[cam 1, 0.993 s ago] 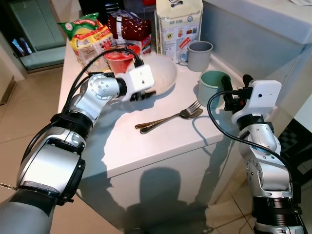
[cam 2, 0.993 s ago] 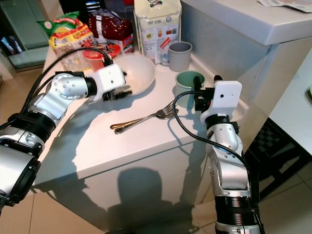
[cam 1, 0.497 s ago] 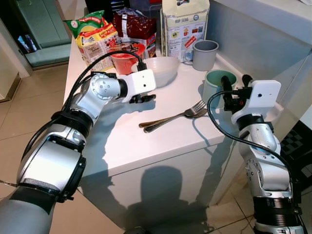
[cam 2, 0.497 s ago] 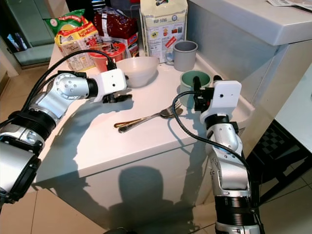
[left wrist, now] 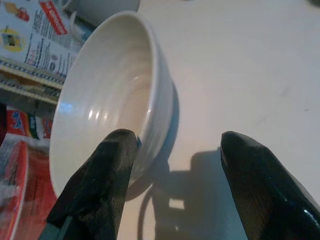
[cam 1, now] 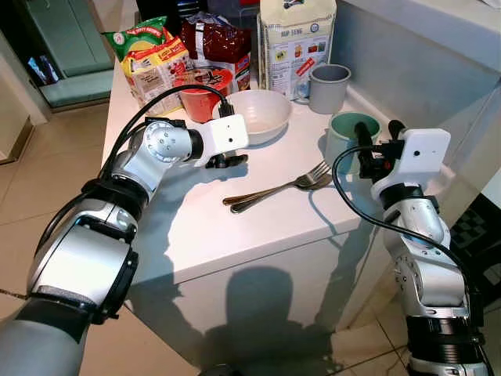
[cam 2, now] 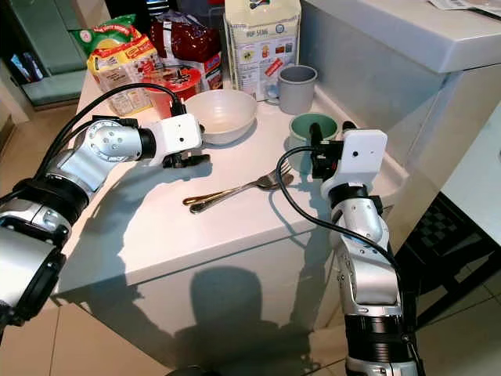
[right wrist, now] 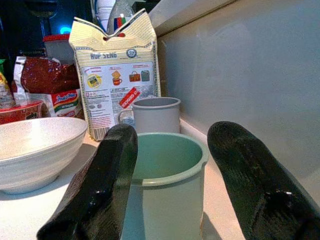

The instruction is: Setting the table

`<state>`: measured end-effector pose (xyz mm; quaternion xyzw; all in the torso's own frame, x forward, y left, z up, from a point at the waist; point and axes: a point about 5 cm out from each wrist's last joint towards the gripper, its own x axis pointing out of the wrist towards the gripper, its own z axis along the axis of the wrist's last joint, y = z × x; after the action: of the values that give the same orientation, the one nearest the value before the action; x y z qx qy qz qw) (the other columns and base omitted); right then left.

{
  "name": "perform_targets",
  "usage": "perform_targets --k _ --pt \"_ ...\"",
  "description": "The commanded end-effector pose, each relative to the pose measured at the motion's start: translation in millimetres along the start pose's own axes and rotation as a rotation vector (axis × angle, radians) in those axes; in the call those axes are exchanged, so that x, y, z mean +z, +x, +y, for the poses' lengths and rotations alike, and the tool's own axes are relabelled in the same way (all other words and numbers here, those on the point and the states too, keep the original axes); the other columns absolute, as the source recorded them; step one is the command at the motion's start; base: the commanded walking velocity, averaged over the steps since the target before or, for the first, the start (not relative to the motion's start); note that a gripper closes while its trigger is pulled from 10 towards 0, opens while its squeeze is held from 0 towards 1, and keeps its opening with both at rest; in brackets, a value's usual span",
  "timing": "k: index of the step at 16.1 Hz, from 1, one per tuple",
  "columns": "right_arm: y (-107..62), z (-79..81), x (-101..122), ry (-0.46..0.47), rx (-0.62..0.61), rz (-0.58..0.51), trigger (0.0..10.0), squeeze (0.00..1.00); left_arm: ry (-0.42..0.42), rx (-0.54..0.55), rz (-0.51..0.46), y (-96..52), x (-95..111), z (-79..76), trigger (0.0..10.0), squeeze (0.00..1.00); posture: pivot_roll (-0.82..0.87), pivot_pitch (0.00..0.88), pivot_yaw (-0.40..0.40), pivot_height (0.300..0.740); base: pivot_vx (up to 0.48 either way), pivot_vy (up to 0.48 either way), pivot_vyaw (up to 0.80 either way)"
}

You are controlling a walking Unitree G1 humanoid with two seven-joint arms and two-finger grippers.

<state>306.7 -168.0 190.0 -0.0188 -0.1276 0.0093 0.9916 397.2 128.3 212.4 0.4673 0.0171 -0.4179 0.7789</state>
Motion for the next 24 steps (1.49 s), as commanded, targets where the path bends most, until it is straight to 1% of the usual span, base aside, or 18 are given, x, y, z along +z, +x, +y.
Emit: perform_targets --k 1,3,4,6,10,11,12,13,18,24 --pt "1.1 3.2 6.4 0.005 0.012 -0.02 10.0 0.0 0.031 0.026 0.014 -3.6 3.9 10.6 10.0 0.0 -0.04 0.0 0.111 0.74 0.0 0.0 0.0" --pt "1.0 3.3 7.2 0.001 0.013 -0.024 10.0 0.0 0.045 0.035 0.036 -1.5 3.8 11.3 10.0 0.0 -0.04 0.0 0.114 0.74 0.0 0.0 0.0" --pt "0.2 3.8 7.7 -0.004 0.012 -0.028 10.0 0.0 0.065 0.049 0.057 0.4 3.6 11.7 10.0 0.0 -0.04 0.0 0.114 0.74 0.0 0.0 0.0" --pt "-0.6 4.0 8.8 -0.008 0.013 -0.031 10.0 0.0 0.069 0.07 0.064 3.5 6.2 12.6 10.0 0.0 -0.06 0.0 0.117 0.74 0.0 0.0 0.0" --pt "-2.3 3.2 9.3 -0.011 0.01 -0.029 10.0 0.0 0.1 0.08 0.08 16.9 11.3 3.1 10.0 0.0 -0.07 0.0 0.119 0.74 0.0 0.0 0.0" --pt "-2.8 3.3 9.6 -0.011 0.009 -0.029 10.0 0.0 0.103 0.083 0.073 19.7 14.0 1.5 7.7 0.0 -0.07 0.0 0.121 0.74 0.0 0.0 0.0" --pt "-3.0 3.3 9.8 -0.011 0.008 -0.029 10.0 0.0 0.101 0.083 0.068 20.5 14.8 1.0 7.7 0.0 -0.07 0.0 0.121 0.74 0.0 0.0 0.0" --pt "-3.6 3.3 9.9 -0.011 0.007 -0.028 10.0 0.0 0.092 0.089 0.059 21.6 16.2 0.6 0.0 0.0 -0.07 0.0 0.121 0.74 0.0 0.0 0.0" --pt "-4.8 3.8 9.1 -0.009 0.005 -0.02 10.0 0.0 0.079 0.121 0.047 21.4 16.9 2.5 0.0 0.0 -0.07 0.0 0.122 0.74 0.0 0.0 0.0" --pt "-5.2 4.1 8.4 -0.008 0.005 -0.013 10.0 0.0 0.084 0.12 0.053 21.6 15.3 1.1 0.0 0.0 -0.07 0.0 0.122 0.74 0.0 0.0 0.0"
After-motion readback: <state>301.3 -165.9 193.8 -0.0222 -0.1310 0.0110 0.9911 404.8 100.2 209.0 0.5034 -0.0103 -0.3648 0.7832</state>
